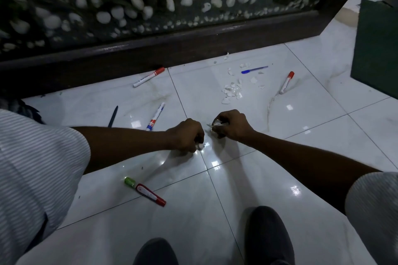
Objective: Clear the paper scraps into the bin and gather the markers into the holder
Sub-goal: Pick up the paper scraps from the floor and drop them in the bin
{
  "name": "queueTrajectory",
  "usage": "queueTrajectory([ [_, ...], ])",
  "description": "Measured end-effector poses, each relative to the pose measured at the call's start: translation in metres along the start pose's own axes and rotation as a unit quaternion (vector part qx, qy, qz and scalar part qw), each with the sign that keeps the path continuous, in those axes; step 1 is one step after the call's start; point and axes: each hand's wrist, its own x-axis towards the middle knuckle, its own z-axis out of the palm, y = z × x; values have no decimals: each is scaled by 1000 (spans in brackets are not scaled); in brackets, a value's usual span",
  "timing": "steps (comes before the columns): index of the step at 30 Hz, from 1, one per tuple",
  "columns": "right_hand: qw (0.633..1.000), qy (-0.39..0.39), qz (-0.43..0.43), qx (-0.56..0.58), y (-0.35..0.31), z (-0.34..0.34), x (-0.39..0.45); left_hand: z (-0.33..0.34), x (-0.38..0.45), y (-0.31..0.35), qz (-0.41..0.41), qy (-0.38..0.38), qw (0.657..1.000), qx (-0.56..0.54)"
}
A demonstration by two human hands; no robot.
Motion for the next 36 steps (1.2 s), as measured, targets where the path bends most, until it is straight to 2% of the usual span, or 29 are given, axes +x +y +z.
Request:
queueTrajectory([
  [3, 1000, -6, 2, 5, 0, 0, -1, 6, -2, -1, 14, 6, 999, 50],
  [9, 1000, -7, 10, -2, 5, -1, -2, 11, -11, -1, 9, 56, 997, 47],
  [12, 1000, -6, 5, -18, 8, -2, -5, 20, -13, 2, -40, 79, 991, 97],
  [16, 999, -7, 5, -39, 10, -3, -5, 30, -13, 13, -114, 42, 991, 61],
  [26, 998, -1, 8, -57, 12, -1, -1, 34, -11, 13, -34, 73, 997, -19],
  [36, 999, 6, 28, -40, 13, -6, -1, 39, -7, 5, 24, 97, 995, 18],
])
